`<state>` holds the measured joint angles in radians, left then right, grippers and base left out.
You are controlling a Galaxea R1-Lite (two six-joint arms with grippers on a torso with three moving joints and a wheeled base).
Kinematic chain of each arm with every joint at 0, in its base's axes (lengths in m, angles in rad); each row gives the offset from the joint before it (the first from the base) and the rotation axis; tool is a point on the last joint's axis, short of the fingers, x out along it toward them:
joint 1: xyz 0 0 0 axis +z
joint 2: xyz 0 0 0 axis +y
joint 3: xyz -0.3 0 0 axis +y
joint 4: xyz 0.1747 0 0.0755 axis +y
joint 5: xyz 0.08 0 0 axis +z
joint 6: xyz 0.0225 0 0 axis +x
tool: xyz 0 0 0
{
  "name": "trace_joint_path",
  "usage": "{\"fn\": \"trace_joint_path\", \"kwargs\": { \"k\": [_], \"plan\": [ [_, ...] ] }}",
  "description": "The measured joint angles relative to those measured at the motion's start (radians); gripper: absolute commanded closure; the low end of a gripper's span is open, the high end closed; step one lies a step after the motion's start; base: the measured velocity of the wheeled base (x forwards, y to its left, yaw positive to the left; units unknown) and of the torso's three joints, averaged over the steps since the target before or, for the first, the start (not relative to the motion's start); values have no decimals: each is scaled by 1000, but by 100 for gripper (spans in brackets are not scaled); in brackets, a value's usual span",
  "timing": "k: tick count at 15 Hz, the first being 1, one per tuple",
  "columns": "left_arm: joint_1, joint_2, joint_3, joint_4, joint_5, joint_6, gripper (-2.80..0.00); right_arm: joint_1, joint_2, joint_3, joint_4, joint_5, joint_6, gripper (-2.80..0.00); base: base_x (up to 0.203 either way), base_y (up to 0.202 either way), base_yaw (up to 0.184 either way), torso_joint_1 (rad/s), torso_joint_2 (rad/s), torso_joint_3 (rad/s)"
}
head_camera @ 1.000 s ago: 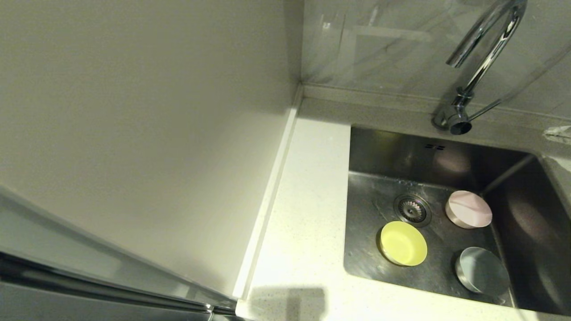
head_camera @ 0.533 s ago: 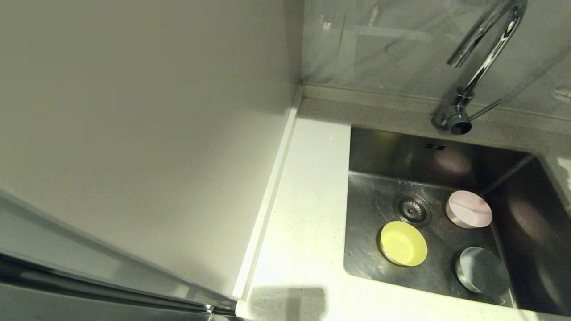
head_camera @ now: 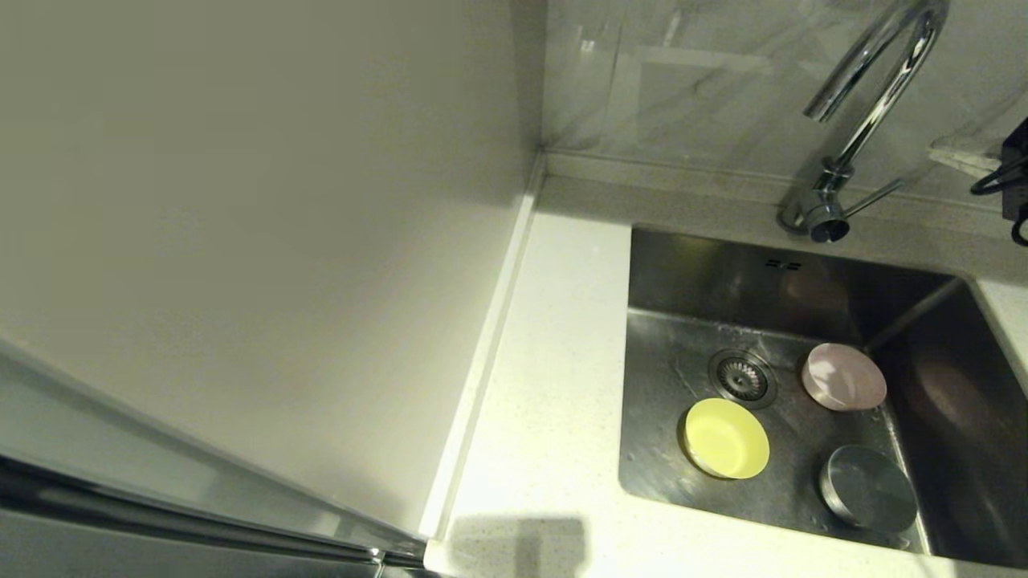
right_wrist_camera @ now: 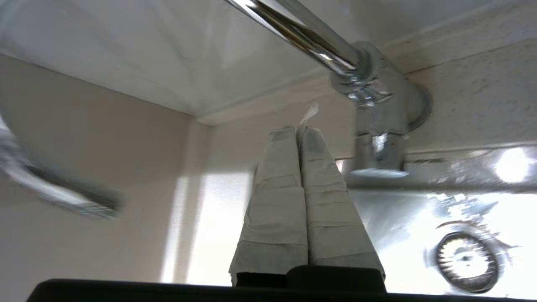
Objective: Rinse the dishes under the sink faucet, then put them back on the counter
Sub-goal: Turn on the faucet
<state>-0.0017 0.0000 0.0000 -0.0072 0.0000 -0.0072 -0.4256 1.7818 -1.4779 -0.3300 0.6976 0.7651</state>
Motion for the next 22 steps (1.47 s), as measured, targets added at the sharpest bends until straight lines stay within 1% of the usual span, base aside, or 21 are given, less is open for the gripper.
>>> {"fn": "trace_joint_path", "kwargs": {
  "k": [2, 8, 10, 11, 22],
  "plan": [
    [0, 0, 0, 0, 0, 0, 0, 13, 22, -4, -3, -16, -24, 0, 0, 0, 0, 0, 0, 0],
    [0, 0, 0, 0, 0, 0, 0, -5, 93, -96, -5, -59, -23, 0, 0, 0, 0, 0, 0, 0],
    [0, 0, 0, 0, 0, 0, 0, -7, 109, -122, -7, -101, -23, 0, 0, 0, 0, 0, 0, 0],
    [0, 0, 0, 0, 0, 0, 0, -8, 115, -131, -7, -108, -24, 0, 0, 0, 0, 0, 0, 0],
    [0, 0, 0, 0, 0, 0, 0, 14, 149, -157, 0, -108, -26, 0, 0, 0, 0, 0, 0, 0]
  ]
}}
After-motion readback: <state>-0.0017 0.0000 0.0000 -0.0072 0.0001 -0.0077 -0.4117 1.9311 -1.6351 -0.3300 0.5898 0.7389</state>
